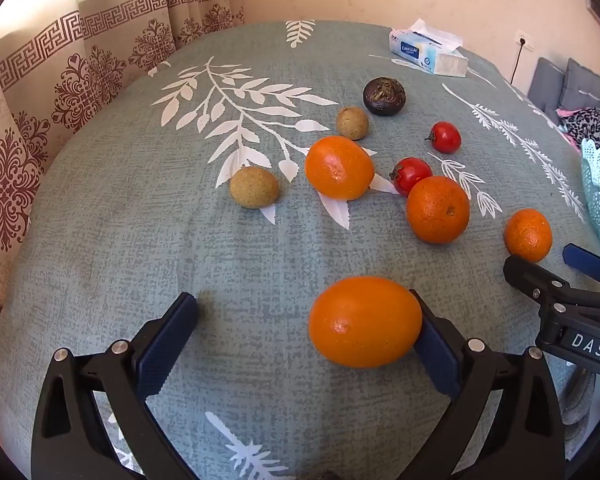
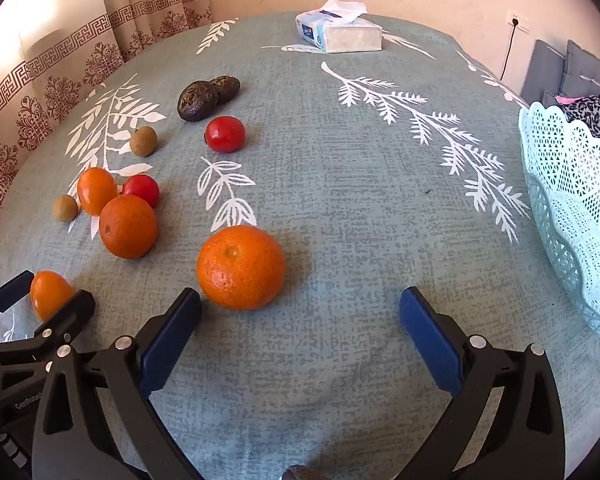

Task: Organize fruits
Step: 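Move both tools toward the oranges on the bed cover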

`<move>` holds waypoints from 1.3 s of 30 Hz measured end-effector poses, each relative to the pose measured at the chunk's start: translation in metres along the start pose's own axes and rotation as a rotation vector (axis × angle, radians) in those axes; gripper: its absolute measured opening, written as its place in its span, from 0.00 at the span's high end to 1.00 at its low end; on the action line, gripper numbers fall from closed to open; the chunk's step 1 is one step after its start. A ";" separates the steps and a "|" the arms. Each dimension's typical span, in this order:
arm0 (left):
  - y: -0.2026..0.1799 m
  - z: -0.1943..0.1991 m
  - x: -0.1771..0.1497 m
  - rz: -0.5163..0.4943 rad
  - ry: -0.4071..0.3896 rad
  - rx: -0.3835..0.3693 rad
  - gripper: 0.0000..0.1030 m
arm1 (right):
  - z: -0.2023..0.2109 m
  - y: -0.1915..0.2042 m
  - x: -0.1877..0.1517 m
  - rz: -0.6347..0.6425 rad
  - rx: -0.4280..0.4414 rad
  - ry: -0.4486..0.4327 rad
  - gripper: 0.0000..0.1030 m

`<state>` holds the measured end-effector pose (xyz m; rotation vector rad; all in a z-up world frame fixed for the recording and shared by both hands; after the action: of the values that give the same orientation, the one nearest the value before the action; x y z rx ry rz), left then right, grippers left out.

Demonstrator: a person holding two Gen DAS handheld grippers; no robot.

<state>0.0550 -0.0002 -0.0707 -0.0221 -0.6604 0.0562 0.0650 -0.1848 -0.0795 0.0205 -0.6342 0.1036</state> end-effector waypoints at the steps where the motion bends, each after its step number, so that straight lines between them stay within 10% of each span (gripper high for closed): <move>1: 0.000 0.000 0.000 0.000 0.000 0.000 0.05 | -0.001 0.001 0.000 0.002 0.003 0.003 0.02; 39: 0.001 0.003 -0.002 0.000 0.000 -0.002 0.05 | 0.010 0.011 -0.004 0.151 0.086 -0.018 0.02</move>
<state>0.0521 0.0009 -0.0697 -0.0244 -0.6609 0.0556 0.0549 -0.1743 -0.0738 0.0563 -0.6486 0.2766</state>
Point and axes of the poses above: each gripper's, at about its wrist camera, not at the fingertips, and z roughly against the way its jaws point, y to its left, x to its top, the point moved 9 cm from there along -z, roughly the way its jaws point, and after that the axes turned 7 degrees about z, right-handed, at the moved point
